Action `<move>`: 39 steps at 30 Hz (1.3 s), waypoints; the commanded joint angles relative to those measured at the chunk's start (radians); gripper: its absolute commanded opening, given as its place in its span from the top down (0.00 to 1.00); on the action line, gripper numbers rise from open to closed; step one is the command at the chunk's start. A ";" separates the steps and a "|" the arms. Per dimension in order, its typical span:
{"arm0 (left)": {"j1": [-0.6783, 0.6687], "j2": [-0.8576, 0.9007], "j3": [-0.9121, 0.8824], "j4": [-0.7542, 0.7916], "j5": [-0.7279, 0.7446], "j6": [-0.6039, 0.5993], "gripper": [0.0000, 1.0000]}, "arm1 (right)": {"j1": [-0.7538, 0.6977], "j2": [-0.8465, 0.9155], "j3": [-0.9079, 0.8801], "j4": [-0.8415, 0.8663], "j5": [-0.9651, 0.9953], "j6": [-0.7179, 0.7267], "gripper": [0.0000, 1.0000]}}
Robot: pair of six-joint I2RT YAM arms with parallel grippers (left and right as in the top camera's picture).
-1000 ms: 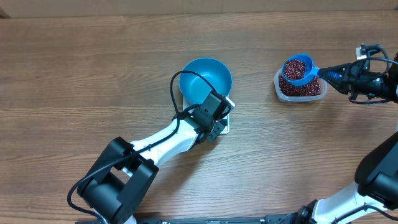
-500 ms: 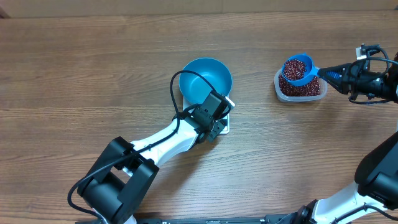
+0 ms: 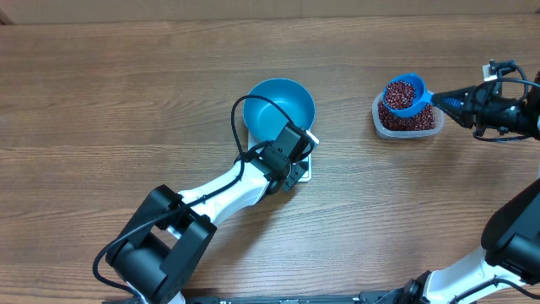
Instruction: Scoop item into bowl and weigh 150g on scale
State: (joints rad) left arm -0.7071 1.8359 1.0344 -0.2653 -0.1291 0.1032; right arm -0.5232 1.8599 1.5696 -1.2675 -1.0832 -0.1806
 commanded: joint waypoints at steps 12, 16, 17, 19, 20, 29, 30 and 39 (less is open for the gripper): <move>-0.001 0.032 0.002 -0.026 -0.013 -0.021 0.96 | -0.003 0.000 0.001 0.005 -0.023 -0.011 0.96; -0.001 0.019 0.003 -0.035 -0.013 -0.016 0.96 | -0.003 0.000 0.002 0.005 -0.023 -0.011 0.96; -0.001 0.013 0.003 -0.038 -0.013 -0.015 0.96 | -0.003 0.000 0.001 0.005 -0.023 -0.011 0.96; -0.001 -0.020 0.003 -0.062 -0.013 -0.013 0.96 | -0.003 0.000 0.001 0.005 -0.023 -0.011 0.96; -0.001 -0.035 0.003 -0.072 -0.013 -0.013 0.96 | -0.003 0.000 0.001 0.005 -0.023 -0.011 0.96; -0.001 -0.107 0.004 -0.121 -0.013 -0.014 0.73 | -0.003 0.000 0.002 0.005 -0.024 -0.011 0.96; -0.001 -0.117 0.004 -0.125 -0.012 -0.013 0.59 | -0.003 0.000 0.001 0.005 -0.024 -0.011 0.96; -0.001 -0.137 0.003 -0.135 -0.009 -0.014 0.00 | -0.003 0.000 0.002 0.005 -0.024 -0.011 0.96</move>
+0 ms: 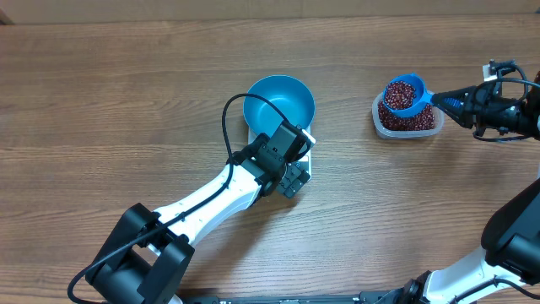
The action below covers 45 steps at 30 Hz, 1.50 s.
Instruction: Scoop item into bowl and weigh 150g on scale
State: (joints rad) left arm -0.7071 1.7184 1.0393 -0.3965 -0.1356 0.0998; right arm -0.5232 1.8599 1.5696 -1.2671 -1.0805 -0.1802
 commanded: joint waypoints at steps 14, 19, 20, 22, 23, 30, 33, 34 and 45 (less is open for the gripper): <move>-0.001 0.004 -0.005 -0.014 0.025 -0.011 0.00 | -0.003 0.000 0.001 0.005 -0.026 -0.012 0.96; -0.001 0.004 -0.005 -0.014 0.029 -0.010 0.11 | -0.003 0.000 0.001 0.005 -0.026 -0.012 0.96; -0.001 0.004 -0.005 -0.014 0.033 -0.010 0.25 | -0.003 0.000 0.002 0.005 -0.026 -0.012 0.96; -0.001 0.005 -0.005 -0.014 0.036 -0.010 0.57 | -0.003 0.000 0.001 0.008 -0.026 -0.012 0.96; -0.001 0.006 -0.005 -0.014 0.036 -0.010 0.67 | -0.003 0.000 0.001 0.010 -0.026 -0.012 0.96; -0.001 0.010 -0.005 -0.012 0.036 -0.010 0.96 | -0.003 0.000 0.001 0.016 -0.026 -0.012 0.96; 0.000 0.011 -0.005 -0.005 0.036 -0.010 0.96 | -0.003 0.000 0.002 0.021 -0.026 -0.012 0.96; 0.000 0.013 -0.005 0.003 0.036 -0.010 0.95 | -0.003 0.000 0.001 0.024 -0.026 -0.012 0.96; 0.000 0.077 -0.005 0.070 0.050 -0.010 0.96 | -0.003 0.000 0.001 0.037 -0.018 -0.012 0.96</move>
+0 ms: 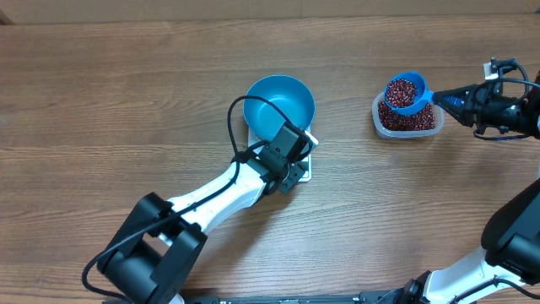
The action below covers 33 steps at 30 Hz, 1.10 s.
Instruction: Scoop item into bowl and weigh 150g on scale
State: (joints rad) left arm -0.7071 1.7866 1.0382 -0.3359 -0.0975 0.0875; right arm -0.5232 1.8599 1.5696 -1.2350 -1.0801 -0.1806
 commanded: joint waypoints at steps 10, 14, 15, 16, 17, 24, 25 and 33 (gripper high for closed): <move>0.000 0.012 -0.004 0.008 0.013 0.006 0.96 | -0.003 0.000 0.001 -0.001 0.010 -0.011 0.96; 0.000 0.032 -0.004 0.016 0.013 0.006 0.96 | -0.003 0.000 0.001 0.000 0.011 -0.011 0.96; 0.000 0.036 -0.004 0.019 0.013 0.006 0.96 | -0.003 0.000 0.001 0.000 0.011 -0.011 0.96; 0.000 0.039 -0.004 0.023 0.013 0.006 0.96 | -0.003 0.000 0.001 0.000 0.010 -0.011 0.96; 0.000 0.039 -0.004 0.023 0.013 0.006 0.96 | -0.003 0.000 0.001 0.000 0.010 -0.011 0.96; 0.000 0.056 -0.004 0.027 0.013 0.006 0.96 | -0.003 0.000 0.001 0.000 0.012 -0.011 0.96; 0.000 0.057 -0.004 0.028 0.013 0.006 0.96 | -0.003 0.000 0.001 0.000 0.016 -0.011 0.96; 0.000 0.060 -0.005 0.030 0.013 0.006 0.96 | -0.003 0.000 0.001 -0.001 0.026 -0.011 0.96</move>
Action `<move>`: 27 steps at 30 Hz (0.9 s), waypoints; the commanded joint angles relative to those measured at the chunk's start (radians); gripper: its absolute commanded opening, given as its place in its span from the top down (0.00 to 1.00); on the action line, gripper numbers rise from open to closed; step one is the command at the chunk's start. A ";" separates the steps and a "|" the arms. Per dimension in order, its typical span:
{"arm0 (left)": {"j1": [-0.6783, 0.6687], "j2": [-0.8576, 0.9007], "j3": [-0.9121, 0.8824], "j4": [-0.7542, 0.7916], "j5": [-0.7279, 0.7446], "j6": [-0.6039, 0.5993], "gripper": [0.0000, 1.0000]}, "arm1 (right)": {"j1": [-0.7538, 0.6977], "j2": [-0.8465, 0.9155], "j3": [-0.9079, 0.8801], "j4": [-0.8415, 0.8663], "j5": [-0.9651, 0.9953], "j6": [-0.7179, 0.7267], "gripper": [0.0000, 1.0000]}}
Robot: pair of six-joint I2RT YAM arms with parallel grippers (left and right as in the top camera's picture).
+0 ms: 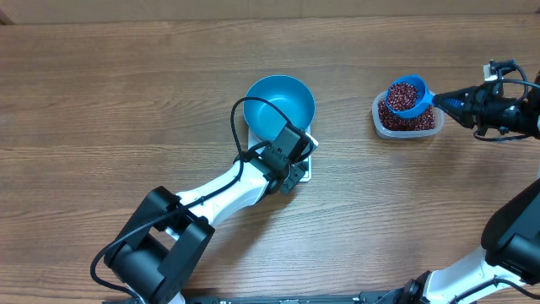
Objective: Scoop item into bowl and weigh 150g on scale
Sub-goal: 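Raise the left gripper away from the scale buttons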
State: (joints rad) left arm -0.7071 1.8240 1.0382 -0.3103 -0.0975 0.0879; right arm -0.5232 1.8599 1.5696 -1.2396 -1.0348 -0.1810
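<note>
A blue bowl (279, 105) stands on a small white scale (306, 169), most of which is hidden under the bowl and my left wrist. My left gripper (291, 177) rests over the scale's front edge, its fingers looking closed together with nothing in them. At the right, a clear container (408, 123) holds red beans. My right gripper (451, 101) is shut on the handle of a blue scoop (406, 95). The scoop is full of beans and hangs just over the container.
The wooden table (126, 93) stretches wide to the left of the bowl and between bowl and container. My left arm (219, 196) lies diagonally from the front left. The right arm's base (515, 236) stands at the right edge.
The loaded scoop sits very slightly lower and to the right over the container. My left gripper stays on the scale's front; only the arm behind it has shifted a little.
My left gripper was first over the scale's front edge. Then it stood a little further back toward me, off the scale's front corner. After that it was over the scale's front again, where it remains. Throughout, the right gripper held the full scoop above the container.
</note>
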 commanded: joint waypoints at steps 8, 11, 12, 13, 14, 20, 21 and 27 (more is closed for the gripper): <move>0.000 0.047 -0.004 0.023 0.013 0.005 0.96 | -0.003 0.000 0.001 0.004 -0.020 -0.011 0.96; 0.000 0.047 -0.004 0.022 0.013 0.005 0.96 | -0.003 0.000 0.002 0.004 -0.020 -0.011 0.96; 0.000 0.047 -0.004 0.022 0.013 0.005 0.96 | -0.003 0.000 0.001 0.004 -0.020 -0.011 0.96; 0.000 0.047 -0.004 0.021 0.013 0.005 0.96 | -0.003 0.000 0.001 0.004 -0.020 -0.011 0.96; 0.000 0.047 -0.004 0.021 0.013 0.005 0.96 | -0.003 0.000 0.002 0.004 -0.020 -0.011 0.96; 0.000 0.046 -0.004 0.011 0.008 0.006 0.96 | -0.003 0.000 0.001 0.004 -0.020 -0.011 0.96; 0.000 0.046 -0.004 0.011 0.004 0.005 0.96 | -0.003 0.000 0.001 0.004 -0.020 -0.011 0.96; 0.000 0.046 -0.004 0.003 -0.010 0.005 0.96 | -0.003 0.000 0.001 0.004 -0.020 -0.011 0.96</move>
State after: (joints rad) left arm -0.7071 1.8339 1.0386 -0.2886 -0.0982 0.0875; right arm -0.5232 1.8599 1.5696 -1.2392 -1.0309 -0.1802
